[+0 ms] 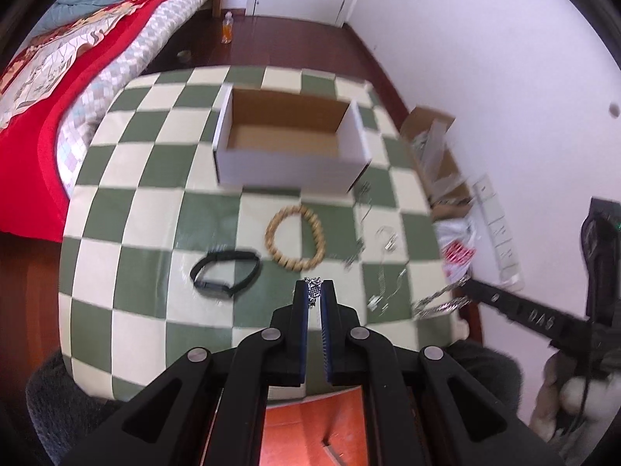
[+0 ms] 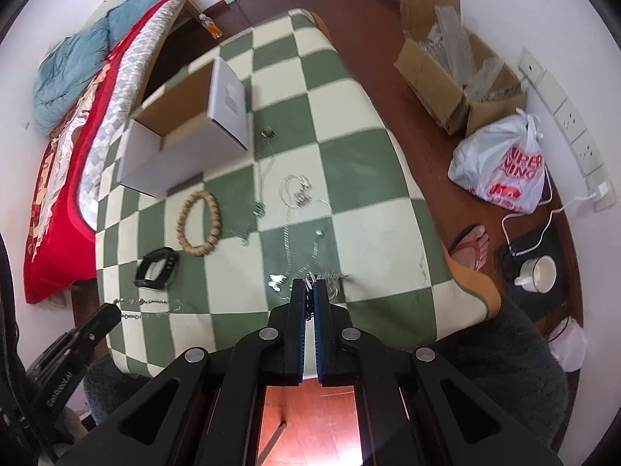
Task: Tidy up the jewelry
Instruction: 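Carry both held silver chains over the white cardboard box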
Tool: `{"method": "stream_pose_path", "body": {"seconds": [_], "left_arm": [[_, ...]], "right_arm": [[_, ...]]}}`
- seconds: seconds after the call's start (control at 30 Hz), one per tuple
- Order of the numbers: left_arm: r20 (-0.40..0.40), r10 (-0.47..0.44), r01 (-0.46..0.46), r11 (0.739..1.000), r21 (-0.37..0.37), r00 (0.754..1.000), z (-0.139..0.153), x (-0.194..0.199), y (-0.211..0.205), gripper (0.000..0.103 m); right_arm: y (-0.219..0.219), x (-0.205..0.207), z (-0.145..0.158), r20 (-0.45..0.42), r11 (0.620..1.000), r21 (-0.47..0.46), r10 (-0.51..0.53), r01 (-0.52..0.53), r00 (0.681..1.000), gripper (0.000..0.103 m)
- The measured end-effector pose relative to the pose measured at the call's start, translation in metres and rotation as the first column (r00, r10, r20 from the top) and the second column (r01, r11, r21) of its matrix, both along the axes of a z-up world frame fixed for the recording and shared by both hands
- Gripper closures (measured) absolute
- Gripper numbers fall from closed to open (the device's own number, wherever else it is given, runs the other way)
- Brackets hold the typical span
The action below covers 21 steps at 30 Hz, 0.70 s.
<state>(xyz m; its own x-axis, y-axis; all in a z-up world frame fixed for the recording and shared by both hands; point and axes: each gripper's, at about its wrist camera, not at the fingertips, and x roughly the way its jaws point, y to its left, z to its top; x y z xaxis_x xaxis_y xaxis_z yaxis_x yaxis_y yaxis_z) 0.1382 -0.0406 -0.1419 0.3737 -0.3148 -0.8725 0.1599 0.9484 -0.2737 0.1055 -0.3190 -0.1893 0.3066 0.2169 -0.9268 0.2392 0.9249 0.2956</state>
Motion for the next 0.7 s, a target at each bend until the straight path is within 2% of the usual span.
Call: {"method": "stream_pose_path", "body": {"seconds": [0.07,0.17,0.43,0.57,0.7], "left_arm": [[0.016,0.011,-0.011,0.999,-0.032,1.0,0.014,0.009,0.002,0.1],[0.043,0.024,-0.022,0.999,-0.039,0.999,0.032,0.027,0.001,0.1],[0.089,0.018,-0.022,0.999,0.041,0.996,0.06,0.088,-0.009,0.1],[0.105,0.009,-0.02,0.994,0.104,0.994,0.063,0.129,-0.012,0.1],[0.083,0.011,-0.022,0.991,0.13,0.996,0.056,0.169,-0.007,0.1]], "right_arm": [[0.007,0.002,0.016,0.021,1.0,-0.009,0.014,-0.014,1.0,0.099],[0.013,0.007,0.04,0.053,1.0,-0.017,0.026,-0.026,0.998,0.1],[0.036,0.051,0.097,0.14,0.995,-0.055,0.085,-0.078,0.986,0.1],[0.05,0.09,0.109,0.153,0.992,-0.074,0.109,-0.099,0.982,0.1],[0.062,0.131,0.116,0.154,0.989,-0.093,0.129,-0.116,0.98,0.099]]}}
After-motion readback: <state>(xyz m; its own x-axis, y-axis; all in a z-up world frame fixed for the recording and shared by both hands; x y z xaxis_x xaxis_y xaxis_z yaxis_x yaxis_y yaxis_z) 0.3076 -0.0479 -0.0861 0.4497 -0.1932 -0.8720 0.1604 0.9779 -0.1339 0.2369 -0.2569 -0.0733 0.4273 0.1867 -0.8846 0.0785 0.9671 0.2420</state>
